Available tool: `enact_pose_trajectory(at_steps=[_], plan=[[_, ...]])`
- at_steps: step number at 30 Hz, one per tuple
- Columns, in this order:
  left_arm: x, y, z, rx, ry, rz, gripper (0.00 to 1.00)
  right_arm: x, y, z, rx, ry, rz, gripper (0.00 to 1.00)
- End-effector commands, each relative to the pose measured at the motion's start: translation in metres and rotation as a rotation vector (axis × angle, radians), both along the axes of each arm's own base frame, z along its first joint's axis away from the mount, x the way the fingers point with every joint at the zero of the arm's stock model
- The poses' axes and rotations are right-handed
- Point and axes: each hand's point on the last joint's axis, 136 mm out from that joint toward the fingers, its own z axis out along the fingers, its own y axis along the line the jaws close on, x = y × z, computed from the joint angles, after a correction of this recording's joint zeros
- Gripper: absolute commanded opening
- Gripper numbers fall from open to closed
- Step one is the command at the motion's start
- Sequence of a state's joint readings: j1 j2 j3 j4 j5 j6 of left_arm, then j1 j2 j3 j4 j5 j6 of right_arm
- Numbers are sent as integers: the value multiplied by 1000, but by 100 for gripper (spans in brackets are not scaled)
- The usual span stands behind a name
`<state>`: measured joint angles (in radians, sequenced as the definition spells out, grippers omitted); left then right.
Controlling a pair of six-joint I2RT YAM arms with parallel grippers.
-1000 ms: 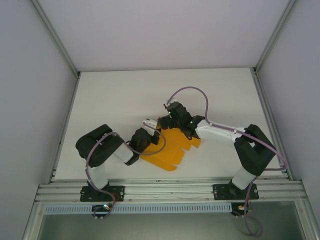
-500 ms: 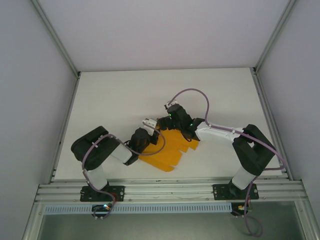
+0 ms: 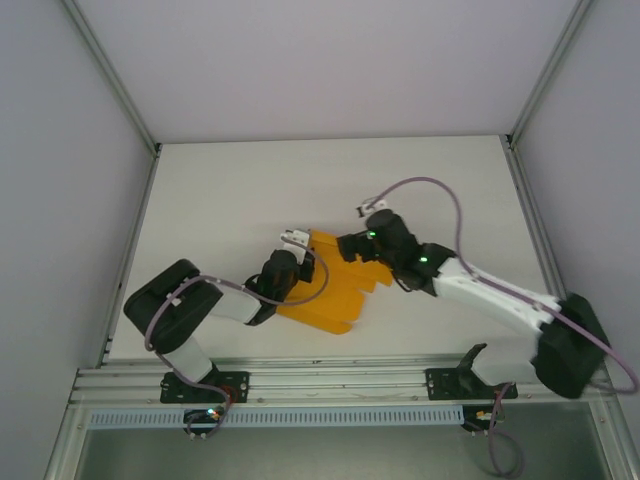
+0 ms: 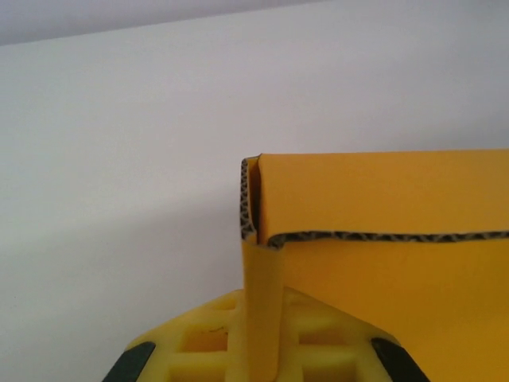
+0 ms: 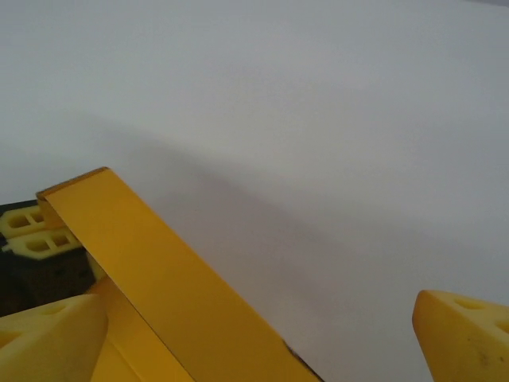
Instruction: Assemble paper box
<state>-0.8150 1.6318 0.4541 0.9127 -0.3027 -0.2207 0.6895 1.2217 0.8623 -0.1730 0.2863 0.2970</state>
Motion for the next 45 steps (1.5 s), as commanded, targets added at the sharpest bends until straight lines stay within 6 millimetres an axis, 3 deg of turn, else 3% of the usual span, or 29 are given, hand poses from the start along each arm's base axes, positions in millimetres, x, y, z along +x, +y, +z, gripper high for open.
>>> enact_pose_trajectory(at_steps=[1, 6, 14, 20, 22, 29, 30, 32, 36, 41, 45], plan=[[4, 9, 23, -171, 77, 27, 0, -37, -24, -12, 106, 96, 16, 100], [0, 14, 49, -314, 152, -30, 0, -64, -39, -1, 316, 12, 95, 99], [-12, 5, 74, -304, 163, -120, 0, -45, -15, 44, 353, -77, 239, 87], [-11, 9, 78, -313, 165, -94, 0, -36, 8, 34, 365, 20, 312, 59], [-8, 11, 77, -301, 164, -74, 0, -34, 14, 34, 394, 21, 322, 44], [6, 31, 64, -218, 143, 61, 0, -31, 27, 16, 377, 95, 291, 6], [9, 36, 60, -174, 140, 88, 0, -29, 25, 17, 364, 85, 274, 0], [13, 47, 48, -43, 124, 134, 0, -26, 18, 22, 341, 68, 237, 0], [23, 101, 23, 230, 143, 385, 0, -23, 4, 36, 292, 28, 174, 0], [23, 138, 29, 331, 111, 614, 0, -24, 1, 40, 281, 14, 171, 0], [17, 165, 49, 455, 69, 832, 0, -23, 2, 44, 293, -6, 172, 0]])
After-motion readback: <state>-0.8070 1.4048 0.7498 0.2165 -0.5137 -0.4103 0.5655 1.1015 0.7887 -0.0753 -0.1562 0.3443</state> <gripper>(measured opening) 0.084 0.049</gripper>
